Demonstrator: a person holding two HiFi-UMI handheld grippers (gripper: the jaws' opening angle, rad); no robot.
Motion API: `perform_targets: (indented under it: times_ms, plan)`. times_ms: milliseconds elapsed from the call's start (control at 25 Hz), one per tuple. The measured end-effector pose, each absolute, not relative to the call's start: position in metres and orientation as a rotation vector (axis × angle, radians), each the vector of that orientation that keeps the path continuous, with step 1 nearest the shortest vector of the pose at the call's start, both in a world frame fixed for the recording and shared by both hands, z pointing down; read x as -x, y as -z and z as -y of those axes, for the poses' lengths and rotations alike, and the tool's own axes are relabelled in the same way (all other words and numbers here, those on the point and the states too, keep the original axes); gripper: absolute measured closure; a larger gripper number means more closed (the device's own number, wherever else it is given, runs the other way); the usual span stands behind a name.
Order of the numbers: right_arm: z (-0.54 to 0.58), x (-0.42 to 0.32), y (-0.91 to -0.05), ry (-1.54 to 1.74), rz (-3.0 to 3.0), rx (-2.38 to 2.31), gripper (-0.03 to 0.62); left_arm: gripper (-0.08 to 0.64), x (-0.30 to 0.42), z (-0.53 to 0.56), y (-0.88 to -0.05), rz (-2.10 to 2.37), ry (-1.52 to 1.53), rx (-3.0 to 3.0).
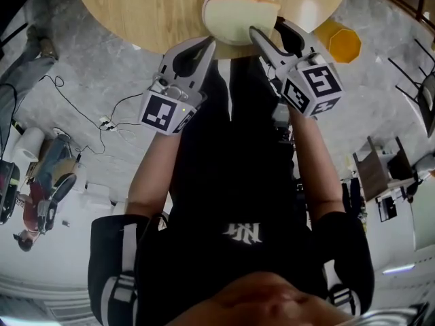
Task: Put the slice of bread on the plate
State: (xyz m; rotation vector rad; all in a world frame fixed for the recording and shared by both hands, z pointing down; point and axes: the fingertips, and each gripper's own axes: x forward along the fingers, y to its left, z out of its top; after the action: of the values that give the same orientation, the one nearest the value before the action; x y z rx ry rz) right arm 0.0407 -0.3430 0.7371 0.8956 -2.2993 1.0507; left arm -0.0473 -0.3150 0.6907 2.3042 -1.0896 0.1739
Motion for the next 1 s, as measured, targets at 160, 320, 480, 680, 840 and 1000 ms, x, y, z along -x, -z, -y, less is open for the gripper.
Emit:
perform_targets:
  times_ms: [160,320,480,680,840,1000]
  plan:
    - [0.347,-0.043,-0.741,-0.902,2.234,-0.923,0.360,0.549,0.048,0.312,-0.688,1.081,-0.169,-2.314]
    - [0.348,-0.045,-0.744,-0.811,2.199,-0.942,0.336,0.549,0.048,0.307,-0.690,1.084,-0.163,-2.308]
    - [0.349,-0.047,-0.750,-0.749,2.171,-0.943,0.293,0.549,0.048,0.305,-0.692,1.089,-0.165,-2.307]
    - [0.352,-0.047,-0.749,-0.717,2.194,-0.953,0.290,0.549,0.048,0.300,-0.690,1.095,-0.163,-2.310]
    - [0.357,-0.047,-0.733,-0.627,2.233,-0.978,0.290,0.549,0.051,0.298,-0.688,1.094,-0.168,-2.332]
    - [0.365,-0.042,-0.678,-0.433,2.291,-0.995,0.296,0.549,0.057,0.298,-0.654,1.117,-0.173,-2.405]
